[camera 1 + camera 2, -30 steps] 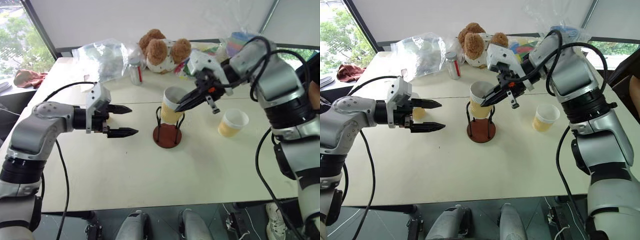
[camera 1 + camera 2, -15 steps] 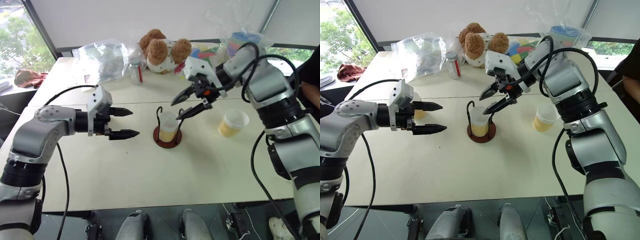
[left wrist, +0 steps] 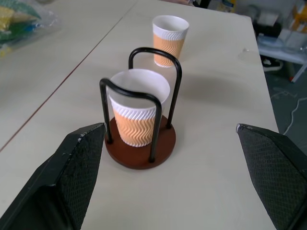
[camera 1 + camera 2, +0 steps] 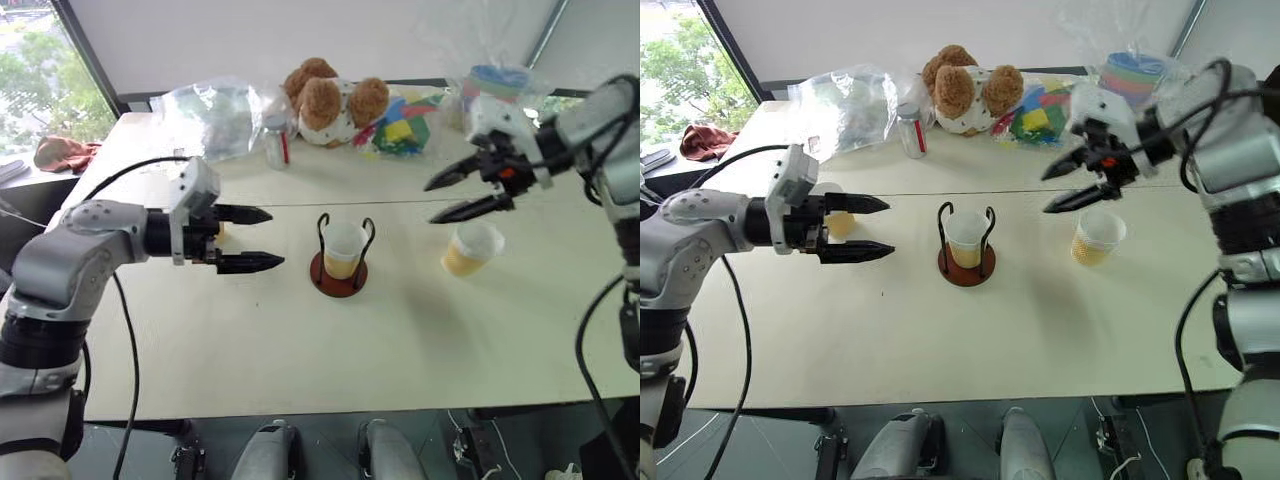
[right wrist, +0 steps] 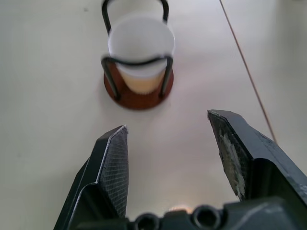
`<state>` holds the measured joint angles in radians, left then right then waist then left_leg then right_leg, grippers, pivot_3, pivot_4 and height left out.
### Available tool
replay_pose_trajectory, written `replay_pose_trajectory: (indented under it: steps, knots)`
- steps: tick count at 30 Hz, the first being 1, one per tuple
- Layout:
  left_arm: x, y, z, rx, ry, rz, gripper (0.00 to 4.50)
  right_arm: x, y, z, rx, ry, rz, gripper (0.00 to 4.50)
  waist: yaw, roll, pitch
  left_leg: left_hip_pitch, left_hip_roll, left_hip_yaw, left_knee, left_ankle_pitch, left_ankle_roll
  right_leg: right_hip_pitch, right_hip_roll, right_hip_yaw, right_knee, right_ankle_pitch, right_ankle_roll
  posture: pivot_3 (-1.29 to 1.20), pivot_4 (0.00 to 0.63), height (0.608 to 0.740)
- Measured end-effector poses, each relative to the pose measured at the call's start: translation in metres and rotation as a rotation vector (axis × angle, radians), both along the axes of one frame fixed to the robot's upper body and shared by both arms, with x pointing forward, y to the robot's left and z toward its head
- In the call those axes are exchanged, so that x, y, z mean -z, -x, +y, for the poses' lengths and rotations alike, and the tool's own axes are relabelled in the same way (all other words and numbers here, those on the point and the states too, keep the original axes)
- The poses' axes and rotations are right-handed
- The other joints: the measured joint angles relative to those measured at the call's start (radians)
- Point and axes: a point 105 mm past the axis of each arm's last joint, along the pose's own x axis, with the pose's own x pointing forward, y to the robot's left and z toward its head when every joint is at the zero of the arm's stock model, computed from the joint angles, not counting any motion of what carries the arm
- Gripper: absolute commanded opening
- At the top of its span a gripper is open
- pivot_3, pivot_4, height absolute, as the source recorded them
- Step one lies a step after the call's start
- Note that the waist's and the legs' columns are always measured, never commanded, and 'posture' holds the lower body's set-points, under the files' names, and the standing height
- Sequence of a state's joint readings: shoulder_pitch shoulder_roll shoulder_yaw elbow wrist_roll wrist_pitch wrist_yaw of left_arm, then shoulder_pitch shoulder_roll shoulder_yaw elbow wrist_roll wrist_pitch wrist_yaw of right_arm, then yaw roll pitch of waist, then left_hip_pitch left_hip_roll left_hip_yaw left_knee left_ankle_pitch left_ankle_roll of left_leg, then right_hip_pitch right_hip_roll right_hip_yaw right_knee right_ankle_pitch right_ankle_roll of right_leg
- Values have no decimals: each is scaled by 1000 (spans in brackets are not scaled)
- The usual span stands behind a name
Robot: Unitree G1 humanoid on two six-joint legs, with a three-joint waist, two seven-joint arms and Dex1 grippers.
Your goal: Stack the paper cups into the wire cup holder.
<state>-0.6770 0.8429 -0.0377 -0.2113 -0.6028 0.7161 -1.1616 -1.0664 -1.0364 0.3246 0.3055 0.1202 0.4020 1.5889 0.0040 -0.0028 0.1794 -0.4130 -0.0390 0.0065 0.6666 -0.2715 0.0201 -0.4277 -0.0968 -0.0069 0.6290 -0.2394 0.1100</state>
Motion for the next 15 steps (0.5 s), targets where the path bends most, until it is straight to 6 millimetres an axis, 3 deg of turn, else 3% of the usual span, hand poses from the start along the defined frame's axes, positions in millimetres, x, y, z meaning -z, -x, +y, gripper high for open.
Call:
replay_pose_trajectory:
  steps: [2, 5, 15]
  knots:
    - [9, 2, -6, 27, -75, -22, 4500, 27, 1, -16, 67, 24, 56, 2870, -1, 1, 0, 1, 0, 2, 0, 0, 0, 0, 0, 1, 0, 0, 0, 0, 150, 740]
    - [14, 4, -13, 59, -67, 3, 4500, 43, 6, -23, 96, 33, 82, 2870, -12, 1, 1, 1, 1, 4, 0, 0, 0, -1, 0, 2, 1, 0, 0, 0, 150, 740]
    - [7, 7, -17, 77, -28, 32, 4500, 47, 3, -34, 168, 40, 37, 2870, -13, 1, 1, 2, 2, 4, 0, 0, 1, 0, 1, 2, 1, 0, 0, 0, 150, 740]
